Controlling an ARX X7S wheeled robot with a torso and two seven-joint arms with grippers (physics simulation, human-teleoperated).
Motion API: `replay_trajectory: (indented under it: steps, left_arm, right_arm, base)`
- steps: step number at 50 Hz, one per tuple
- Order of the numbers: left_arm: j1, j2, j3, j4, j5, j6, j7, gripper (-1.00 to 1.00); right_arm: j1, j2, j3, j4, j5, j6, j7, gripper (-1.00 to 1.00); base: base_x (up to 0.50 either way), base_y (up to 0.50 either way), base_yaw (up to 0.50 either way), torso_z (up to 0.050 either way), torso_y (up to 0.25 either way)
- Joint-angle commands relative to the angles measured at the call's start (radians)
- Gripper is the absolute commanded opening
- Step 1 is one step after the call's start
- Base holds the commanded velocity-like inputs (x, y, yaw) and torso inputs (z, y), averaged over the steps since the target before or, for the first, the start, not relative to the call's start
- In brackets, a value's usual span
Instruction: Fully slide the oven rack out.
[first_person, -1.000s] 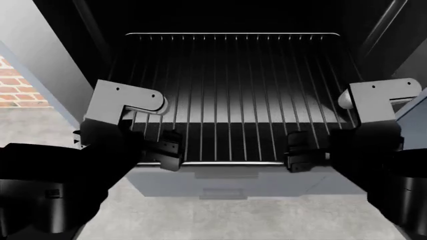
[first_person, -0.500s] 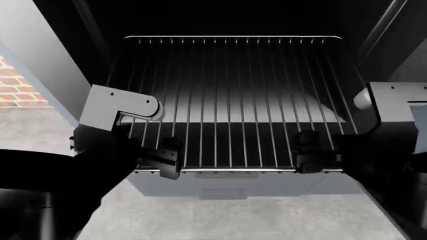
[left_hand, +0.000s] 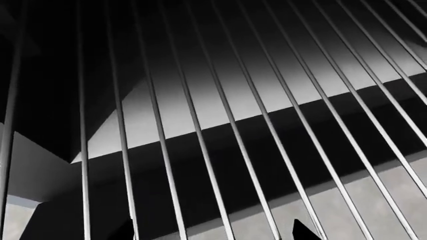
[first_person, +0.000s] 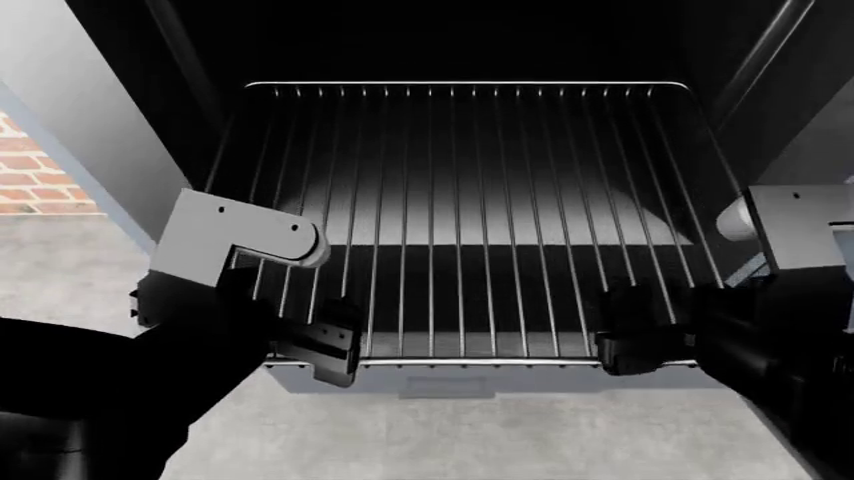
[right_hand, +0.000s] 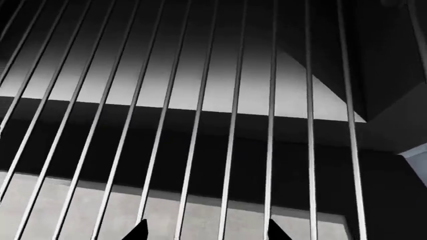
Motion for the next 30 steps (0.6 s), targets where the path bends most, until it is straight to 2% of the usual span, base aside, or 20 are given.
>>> replay_trajectory:
  steps: [1,20,30]
  left_arm:
    - [0.453,-0.063,0.155,-0.303,-0.157,0.014,-0.008,1.0]
    - [0.499,-0.147,0.172,-0.214,-0.313,0.04,-0.068,1.0]
    - [0.456,-0.163,0.228,-0.213,-0.419,0.007,-0.122,1.0]
  right_arm:
    - [-0.582,0.079,-0.09,0.064,-0.051,0.038,0.036,1.0]
    - [-0.612,0.093,-0.096,0.054,-0.041,0.037,0.011,1.0]
    - [-0.68,0.149,-0.077,0.018,-0.019,0.023,-0.023,1.0]
  base:
    - [0.03,0.0,-0.02,0.0,-0.011]
    - [0.03,0.0,-0.02,0.0,-0.011]
    - [0.03,0.0,-0.02,0.0,-0.012]
